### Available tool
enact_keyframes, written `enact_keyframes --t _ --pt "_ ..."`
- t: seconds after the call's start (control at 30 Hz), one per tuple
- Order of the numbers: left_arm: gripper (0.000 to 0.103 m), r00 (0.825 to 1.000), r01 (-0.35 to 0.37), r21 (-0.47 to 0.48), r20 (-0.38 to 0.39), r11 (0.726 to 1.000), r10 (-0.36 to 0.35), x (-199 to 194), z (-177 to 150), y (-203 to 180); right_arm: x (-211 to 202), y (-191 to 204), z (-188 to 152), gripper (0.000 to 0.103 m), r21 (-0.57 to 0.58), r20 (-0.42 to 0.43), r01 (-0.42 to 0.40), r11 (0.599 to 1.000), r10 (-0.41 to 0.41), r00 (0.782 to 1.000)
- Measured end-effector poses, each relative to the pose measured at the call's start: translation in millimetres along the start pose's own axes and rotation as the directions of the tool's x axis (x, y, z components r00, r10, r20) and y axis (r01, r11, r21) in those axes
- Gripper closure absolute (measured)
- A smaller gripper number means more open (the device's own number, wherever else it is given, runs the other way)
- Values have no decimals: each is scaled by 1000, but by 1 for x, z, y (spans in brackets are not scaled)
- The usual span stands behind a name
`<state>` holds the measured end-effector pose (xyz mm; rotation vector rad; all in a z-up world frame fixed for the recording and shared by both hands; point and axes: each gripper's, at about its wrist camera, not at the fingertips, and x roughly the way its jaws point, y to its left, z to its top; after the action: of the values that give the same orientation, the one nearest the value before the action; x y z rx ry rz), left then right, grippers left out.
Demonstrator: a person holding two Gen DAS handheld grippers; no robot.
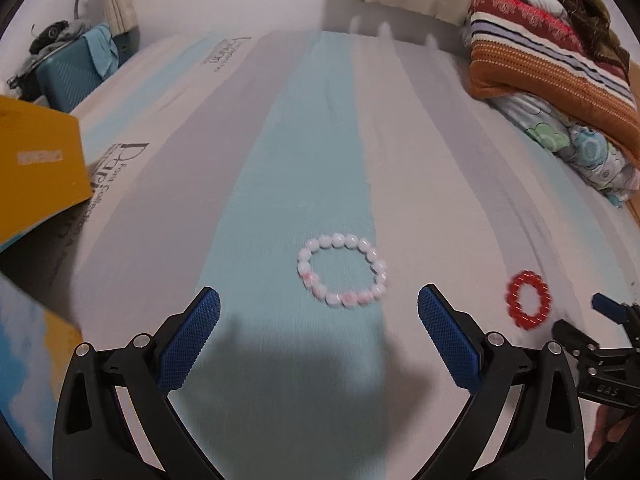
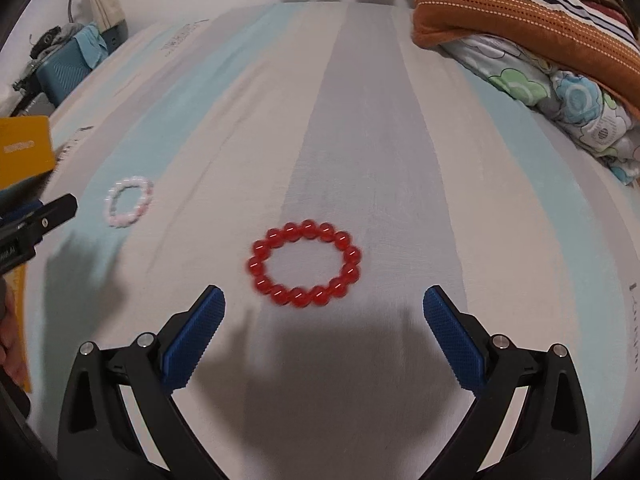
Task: Organize jewelry
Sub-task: 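Grasp the red bead bracelet with the right tool while the left grasps the white-pink bracelet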
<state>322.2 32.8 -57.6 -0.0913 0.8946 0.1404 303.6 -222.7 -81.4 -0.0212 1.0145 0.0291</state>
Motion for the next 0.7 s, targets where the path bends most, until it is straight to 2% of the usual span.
enact_keyframes --t 0.37,0.43,0.5,0.57,0.7 --pt "10 999 -43 6 -25 999 44 60 12 3 44 -12 6 10 35 -39 1 999 0 999" --pt "15 998 -49 14 -35 999 49 67 12 3 48 -11 7 21 36 -36 -3 999 4 999" --pt "32 997 -47 16 -64 999 48 77 11 4 53 -10 7 27 35 -53 -13 999 15 998" --pt "35 996 -48 10 -81 999 49 83 9 6 55 -6 7 34 24 -48 -13 1000 14 999" --pt "53 995 -54 21 -84 998 55 84 8 6 53 -2 7 53 16 -46 -22 1000 23 999"
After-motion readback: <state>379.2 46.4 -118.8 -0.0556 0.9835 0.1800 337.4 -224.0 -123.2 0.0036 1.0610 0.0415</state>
